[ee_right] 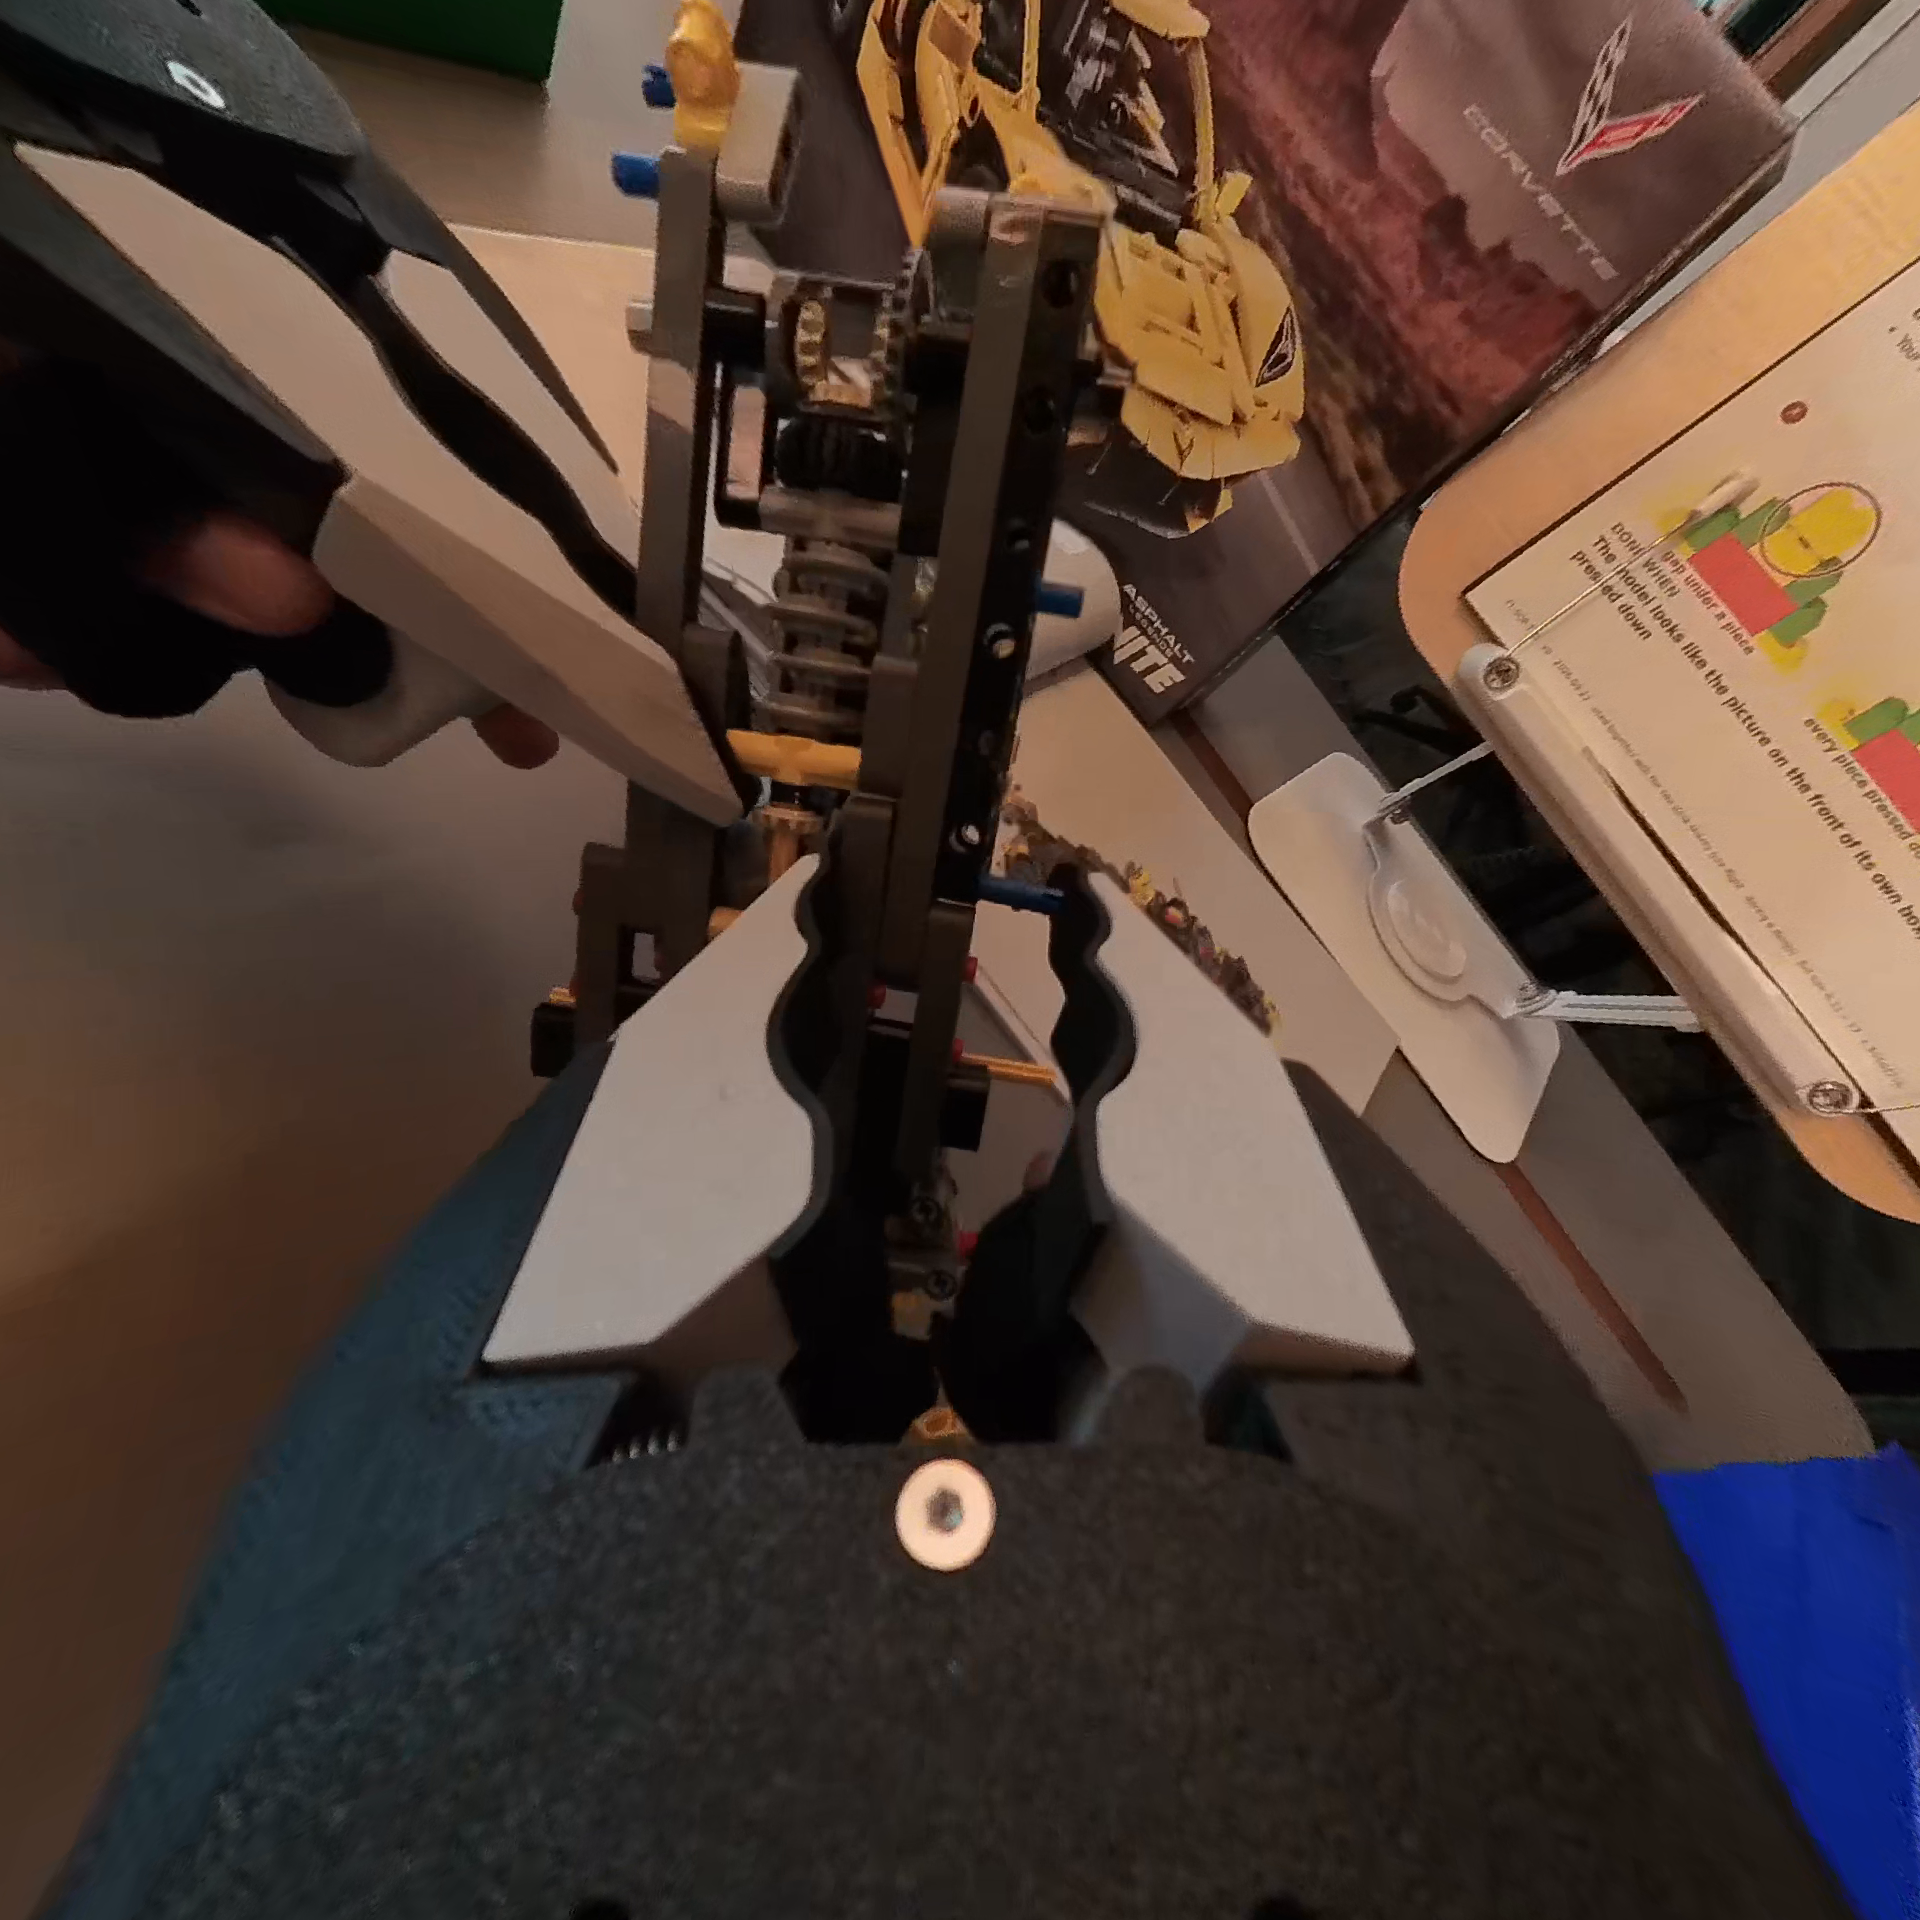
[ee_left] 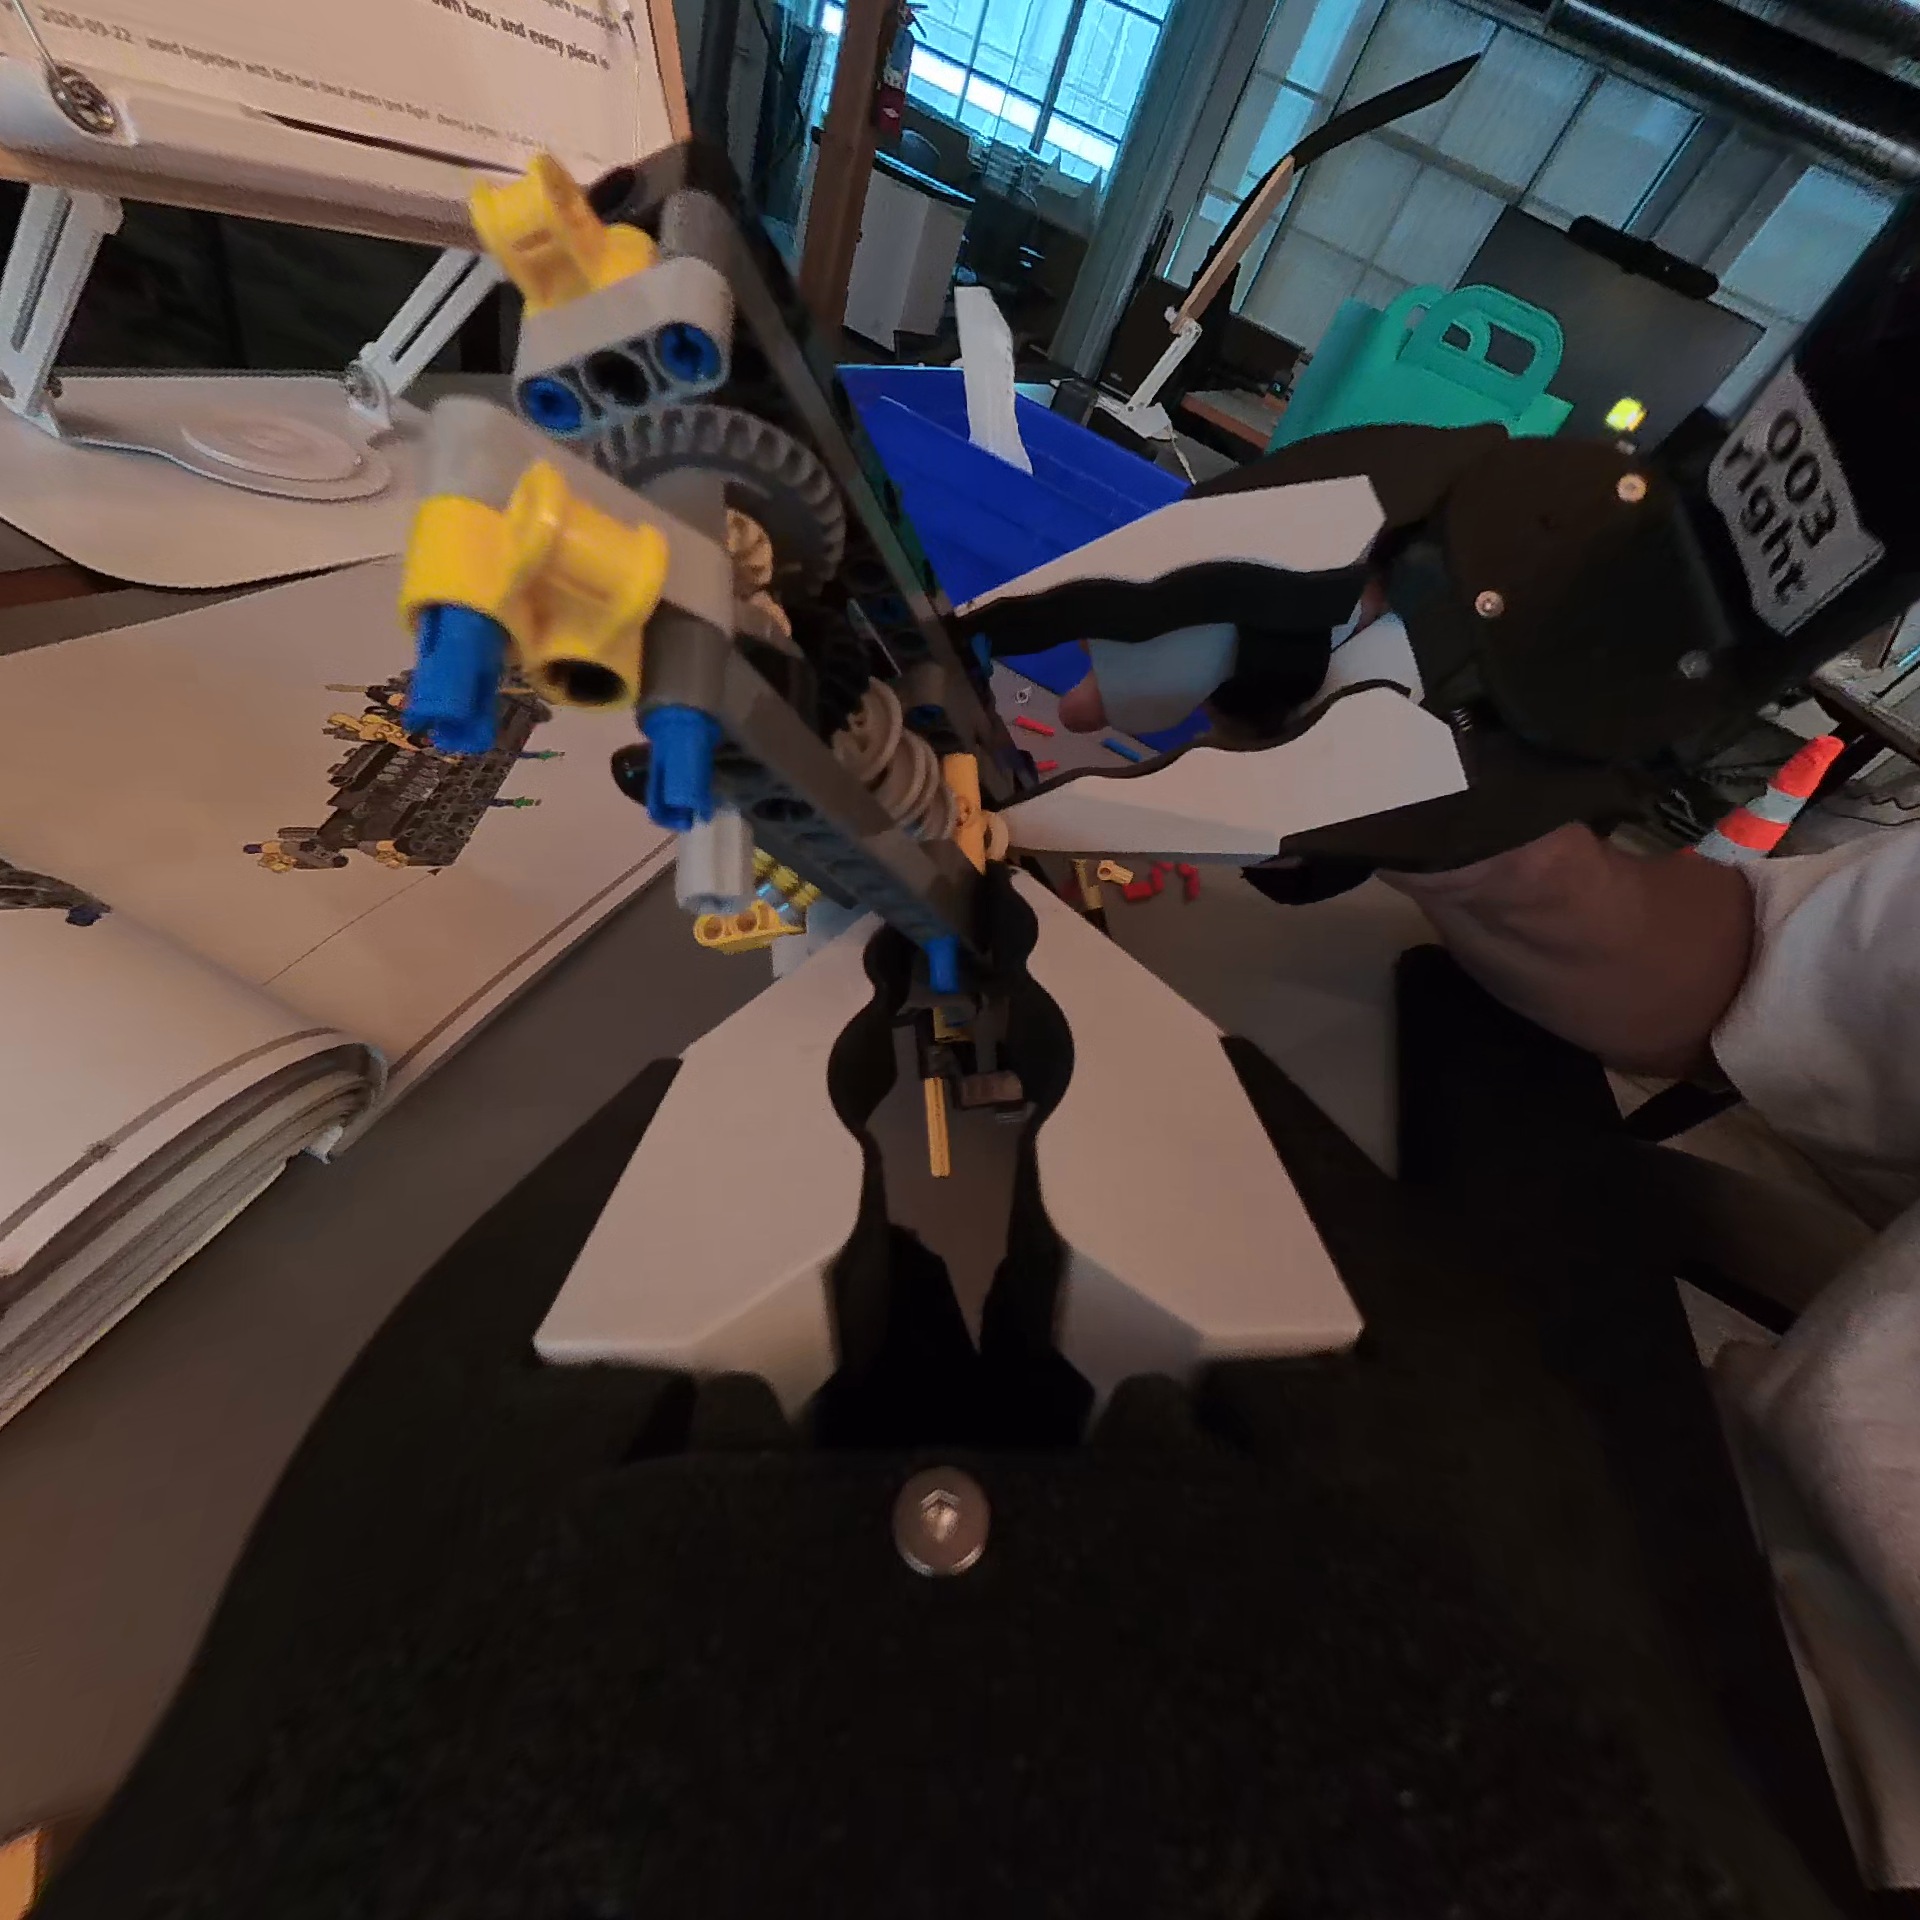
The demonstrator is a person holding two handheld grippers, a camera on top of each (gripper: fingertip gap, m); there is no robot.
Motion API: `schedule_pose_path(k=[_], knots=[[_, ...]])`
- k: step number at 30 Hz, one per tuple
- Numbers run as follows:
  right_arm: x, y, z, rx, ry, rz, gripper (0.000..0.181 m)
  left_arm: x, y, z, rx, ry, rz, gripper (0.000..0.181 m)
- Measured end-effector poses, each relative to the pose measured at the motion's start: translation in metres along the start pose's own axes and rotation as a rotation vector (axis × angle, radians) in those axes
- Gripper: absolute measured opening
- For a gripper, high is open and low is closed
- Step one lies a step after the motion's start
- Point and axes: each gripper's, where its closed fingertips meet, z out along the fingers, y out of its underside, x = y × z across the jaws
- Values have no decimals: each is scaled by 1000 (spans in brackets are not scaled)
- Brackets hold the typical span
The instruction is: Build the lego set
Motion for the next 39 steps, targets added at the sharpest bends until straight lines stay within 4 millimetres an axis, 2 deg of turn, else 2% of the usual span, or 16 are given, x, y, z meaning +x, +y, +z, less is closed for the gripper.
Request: schedule_pose_path(k=[5, 7, 10, 13, 15, 17, 19, 21, 26, 33, 34, 36, 37, 39], knots=[[0, -2, 0, 26, -13, 2, 41, 0, 0, -1, 4, 14, 8, 16], [1, -2, 2, 36, -34, 55, 42, -2, 0, 0, 9, 52, -34, 16], [0, -4, -1, 67, -95, 70, 42, -1, 1, -1, 2, 98, -5, 17], [-6, -9, -14, 128, -249, 155, 43, 7, 0, -6, 8, 196, 32, 16], [-9, -16, -25, 188, -386, 260, 43, 12, 0, -8, 26, 226, 148, 17], [-18, -17, -34, 202, -553, 346, 34, 16, 0, -11, 39, 250, 203, 17], [-18, -19, -42, 235, -643, 407, 23, 18, 1, -12, 52, 260, 238, 17], [-19, -24, -49, 280, -715, 452, 19, 21, 1, -14, 64, 271, 279, 17], [-21, -26, -51, 306, -723, 438, 6, 26, 1, -15, 65, 288, 303, 18], [-22, -26, -53, 327, -764, 428, 4, 27, 6, -19, 46, 341, 251, 18], [-22, -26, -53, 322, -763, 420, 4, 23, 8, -22, 5, 328, 245, 21], [-22, -26, -54, 299, -729, 368, 4, 14, 10, -33, -50, 296, 198, 53], [-24, -26, -56, 285, -712, 326, 4, 9, 7, -41, -50, 277, 159, 64], [-34, -29, -60, 247, -706, 248, 4, 2, -4, -60, 7, 209, 169, 72]])
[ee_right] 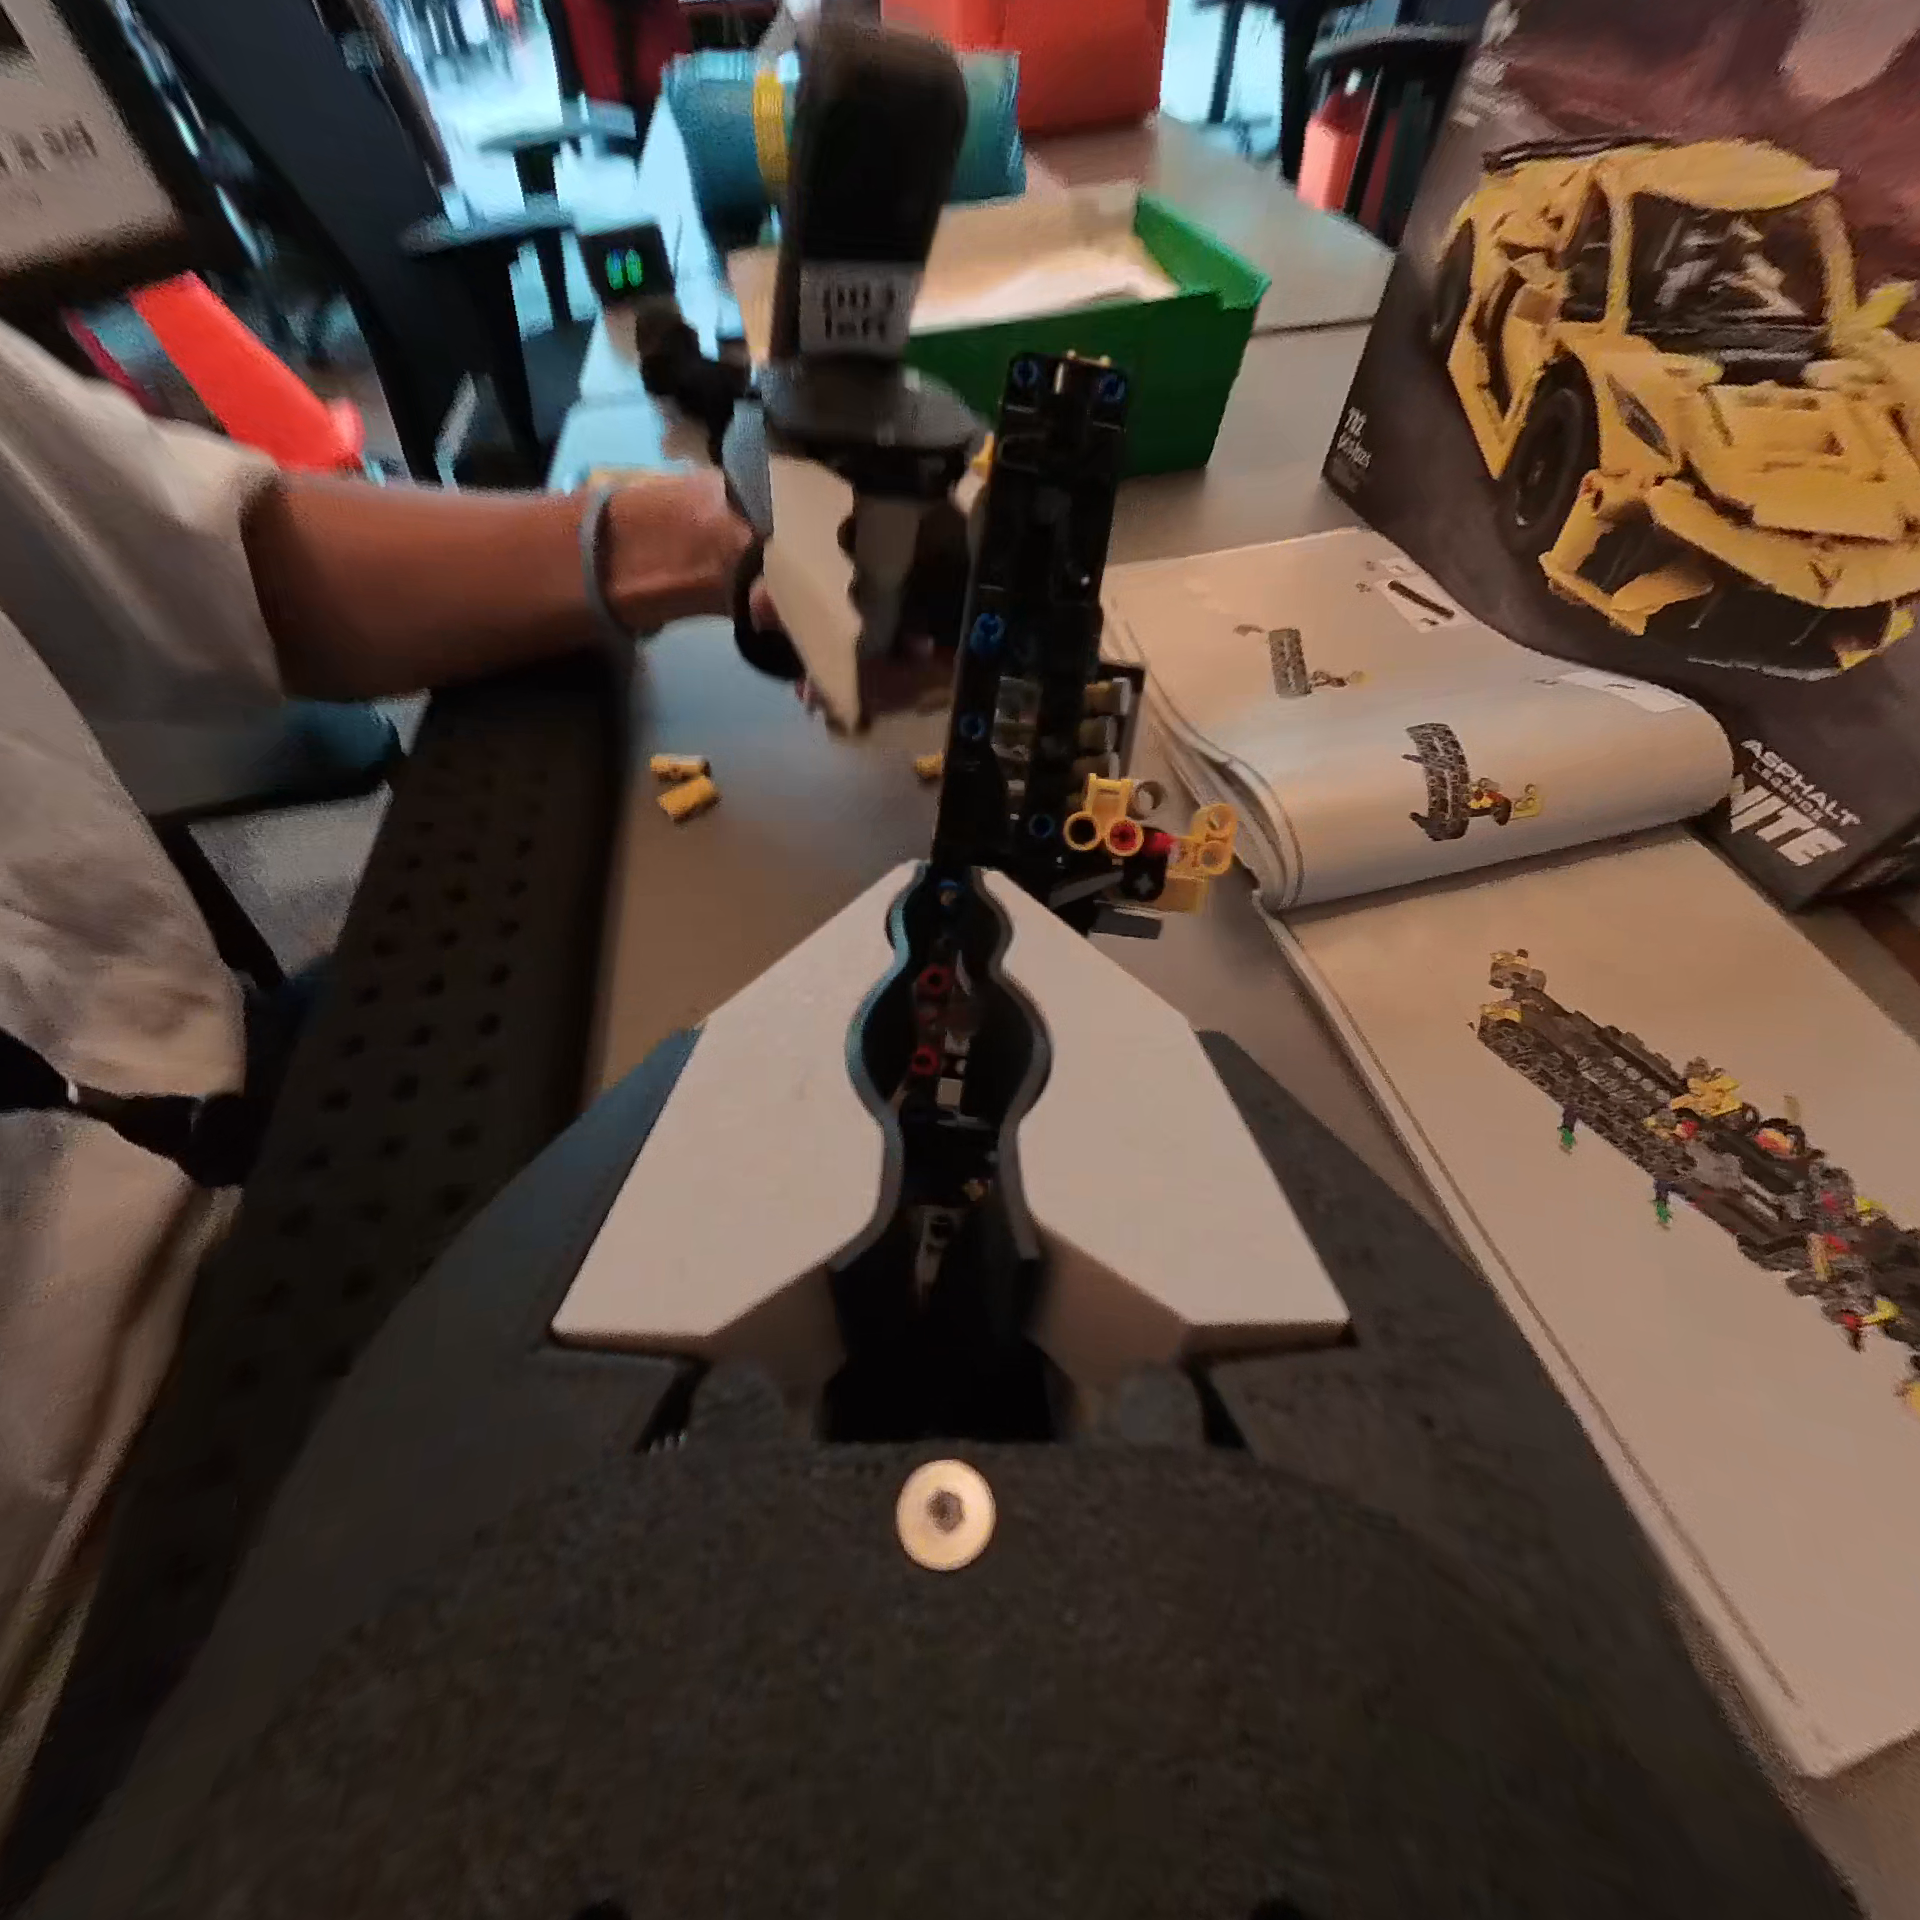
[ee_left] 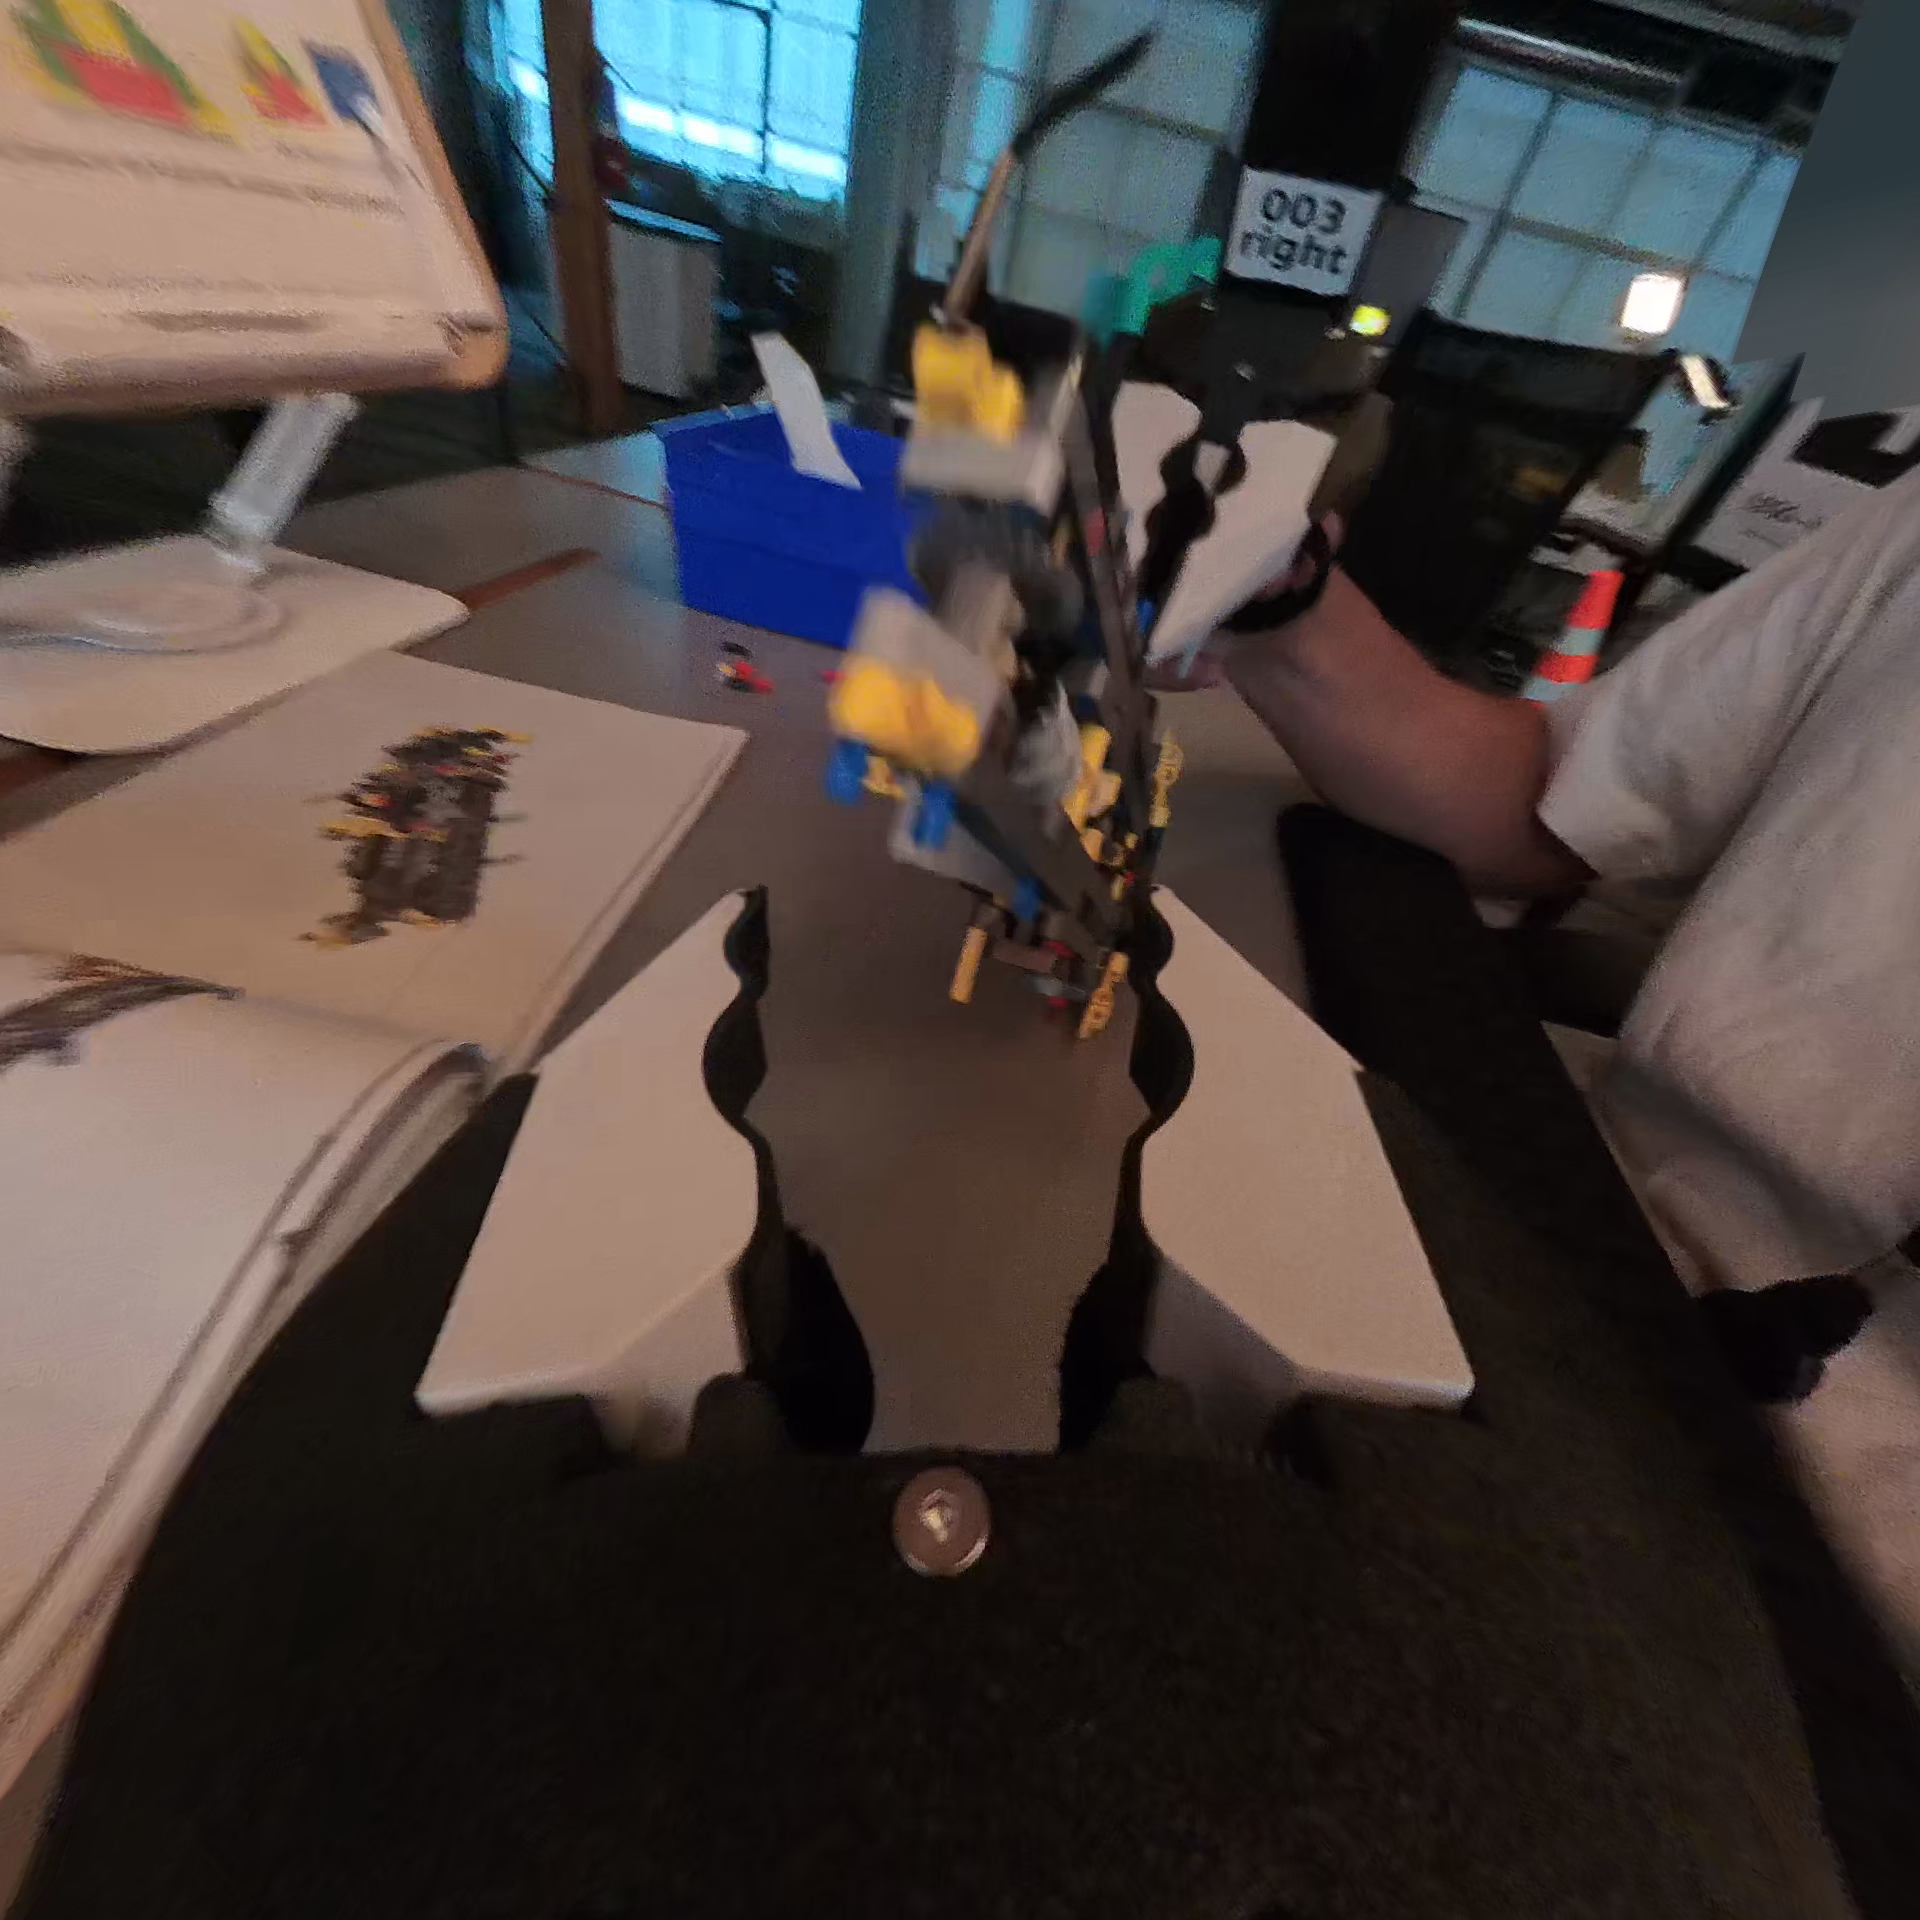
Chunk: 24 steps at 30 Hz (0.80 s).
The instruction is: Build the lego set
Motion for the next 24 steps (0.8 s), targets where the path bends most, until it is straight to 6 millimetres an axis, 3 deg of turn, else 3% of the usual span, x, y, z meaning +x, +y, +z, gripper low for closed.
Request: schedule_pose_path(k=[2, 6, 11, 14, 24], knots=[[-13, -1, 7, -65, 1, -89, 4, 1, -9, -11, 21, -67, 95, 77], [-33, 4, 25, -246, -9, -270, 4, 36, -9, -14, -35, 5, 214, 80], [-50, 19, 44, -446, -64, -386, 5, 54, 16, -3, -132, 36, 308, 76], [-55, 22, 51, -475, -79, -384, 5, 53, 39, 3, -203, 21, 392, 40], [-60, 26, 49, -357, -46, -229, 4, 61, 48, 7, -149, 30, 357, 36]])
